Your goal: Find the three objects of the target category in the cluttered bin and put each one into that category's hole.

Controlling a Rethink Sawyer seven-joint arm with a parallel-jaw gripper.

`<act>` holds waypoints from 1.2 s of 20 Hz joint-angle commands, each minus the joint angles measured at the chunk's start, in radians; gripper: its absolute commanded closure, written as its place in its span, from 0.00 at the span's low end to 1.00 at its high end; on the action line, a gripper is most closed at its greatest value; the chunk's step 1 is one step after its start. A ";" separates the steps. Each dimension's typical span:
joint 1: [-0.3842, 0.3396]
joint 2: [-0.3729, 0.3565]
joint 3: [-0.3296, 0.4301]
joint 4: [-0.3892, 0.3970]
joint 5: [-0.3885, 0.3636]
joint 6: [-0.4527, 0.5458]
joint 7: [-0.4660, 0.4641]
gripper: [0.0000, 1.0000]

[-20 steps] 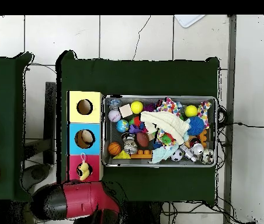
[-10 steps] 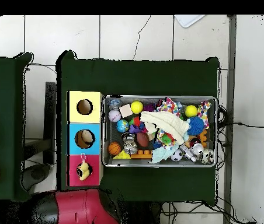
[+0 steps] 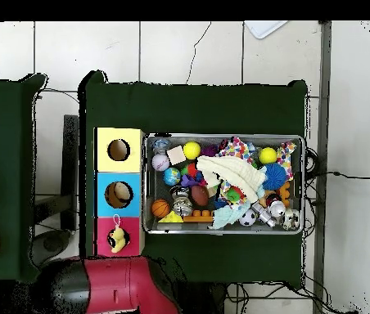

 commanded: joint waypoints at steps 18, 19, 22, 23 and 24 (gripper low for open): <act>-0.003 0.304 0.048 -0.065 0.000 -0.393 0.162 1.00; -0.001 0.316 0.047 -0.066 0.002 -0.408 0.165 1.00; -0.004 0.371 0.044 -0.095 0.006 -0.446 0.164 1.00; -0.005 0.384 0.043 -0.100 0.008 -0.457 0.164 1.00; -0.003 0.397 0.043 -0.098 0.010 -0.475 0.168 1.00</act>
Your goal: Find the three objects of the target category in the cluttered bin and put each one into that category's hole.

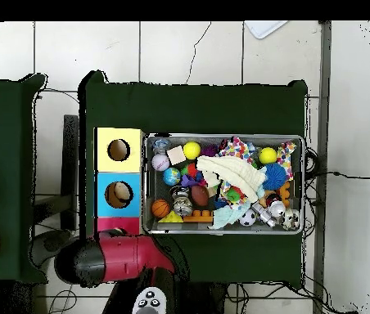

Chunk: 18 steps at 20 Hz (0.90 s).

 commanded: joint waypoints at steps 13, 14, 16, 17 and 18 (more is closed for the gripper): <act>-0.007 0.234 0.029 -0.110 0.023 -0.167 0.167 1.00; -0.004 0.220 0.028 -0.101 0.023 -0.154 0.167 1.00; 0.000 0.183 0.023 -0.084 0.027 -0.108 0.163 1.00; 0.002 0.152 0.020 -0.074 0.029 -0.072 0.160 1.00; 0.004 0.115 0.019 -0.061 0.032 -0.031 0.157 1.00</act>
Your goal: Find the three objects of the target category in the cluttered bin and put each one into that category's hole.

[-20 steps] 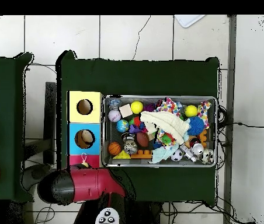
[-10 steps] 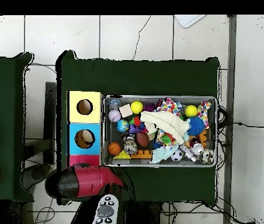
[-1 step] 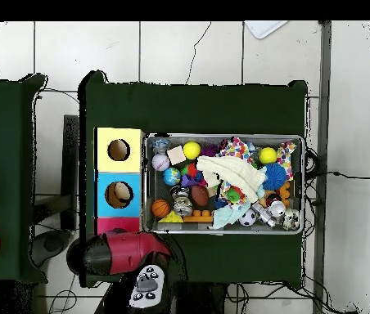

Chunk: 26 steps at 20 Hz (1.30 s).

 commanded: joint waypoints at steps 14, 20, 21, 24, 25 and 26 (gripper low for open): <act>-0.018 -0.367 0.011 0.027 0.037 0.479 0.123 1.00; -0.105 -0.332 0.020 0.011 -0.050 0.393 0.005 1.00; -0.134 -0.320 0.025 0.002 -0.071 0.381 -0.031 1.00; -0.223 -0.275 0.056 -0.017 -0.134 0.302 -0.123 1.00; -0.254 -0.257 0.074 -0.021 -0.153 0.266 -0.146 1.00; -0.282 -0.240 0.091 -0.028 -0.168 0.246 -0.163 1.00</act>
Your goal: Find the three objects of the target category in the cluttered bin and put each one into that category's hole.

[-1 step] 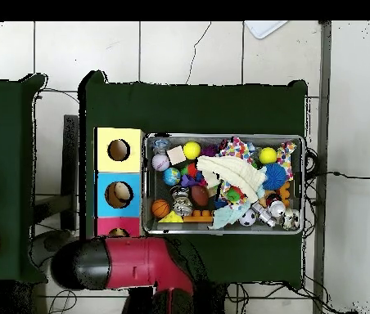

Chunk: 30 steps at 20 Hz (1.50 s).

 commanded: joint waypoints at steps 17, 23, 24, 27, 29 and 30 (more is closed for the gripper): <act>-0.431 0.177 0.285 -0.165 -0.371 -0.113 -0.234 1.00; -0.531 0.196 0.372 -0.234 -0.429 -0.039 -0.331 1.00; -0.551 0.207 0.389 -0.248 -0.441 -0.030 -0.349 1.00; -0.605 0.244 0.437 -0.290 -0.476 -0.012 -0.395 1.00; -0.635 0.264 0.464 -0.314 -0.493 0.004 -0.419 1.00; -0.646 0.270 0.477 -0.328 -0.497 0.020 -0.428 1.00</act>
